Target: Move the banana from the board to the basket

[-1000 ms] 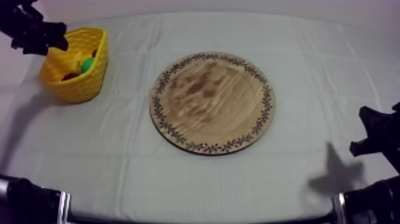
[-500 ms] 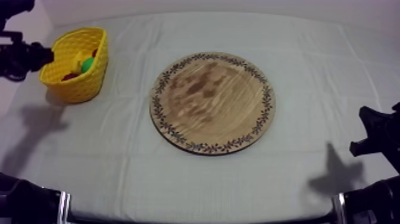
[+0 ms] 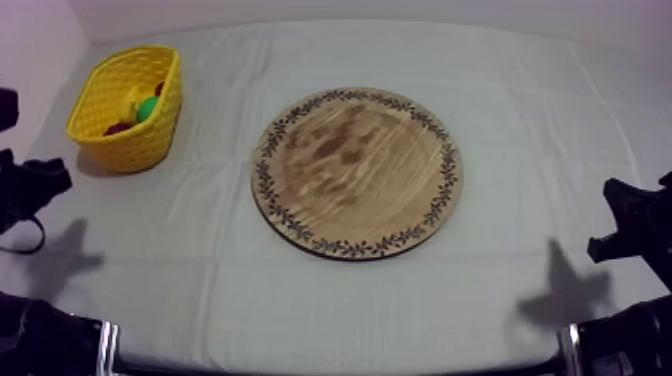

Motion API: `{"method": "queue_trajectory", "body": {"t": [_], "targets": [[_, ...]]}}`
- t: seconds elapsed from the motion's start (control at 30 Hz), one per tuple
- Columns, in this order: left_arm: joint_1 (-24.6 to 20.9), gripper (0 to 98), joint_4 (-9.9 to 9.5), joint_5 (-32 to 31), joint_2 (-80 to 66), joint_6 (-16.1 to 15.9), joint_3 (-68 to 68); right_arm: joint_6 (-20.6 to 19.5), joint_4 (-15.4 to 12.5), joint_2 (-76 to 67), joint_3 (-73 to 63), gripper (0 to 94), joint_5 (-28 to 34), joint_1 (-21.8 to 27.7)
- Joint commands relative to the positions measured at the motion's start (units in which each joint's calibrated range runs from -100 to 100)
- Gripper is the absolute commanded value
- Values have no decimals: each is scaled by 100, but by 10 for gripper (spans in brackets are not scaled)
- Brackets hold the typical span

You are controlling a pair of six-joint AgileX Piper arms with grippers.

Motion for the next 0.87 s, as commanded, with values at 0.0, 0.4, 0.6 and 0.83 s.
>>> {"method": "queue_trajectory", "body": {"t": [0.0, 0.4, 0.6, 0.83], "targets": [[-5, 21, -63, 6, -687, 28, 403, 2, 0, 0, 1, 3, 3, 0], [-167, 1, -45, 63, -2021, 244, 1220, 2, 0, 0, 1, 3, 3, 0], [-225, 1, -47, -40, -2501, 505, 1306, 2, 0, 0, 1, 3, 3, 0], [-268, 1, -51, -186, -2985, 539, 1398, -1, 0, 0, 1, 3, 3, 0]]}}
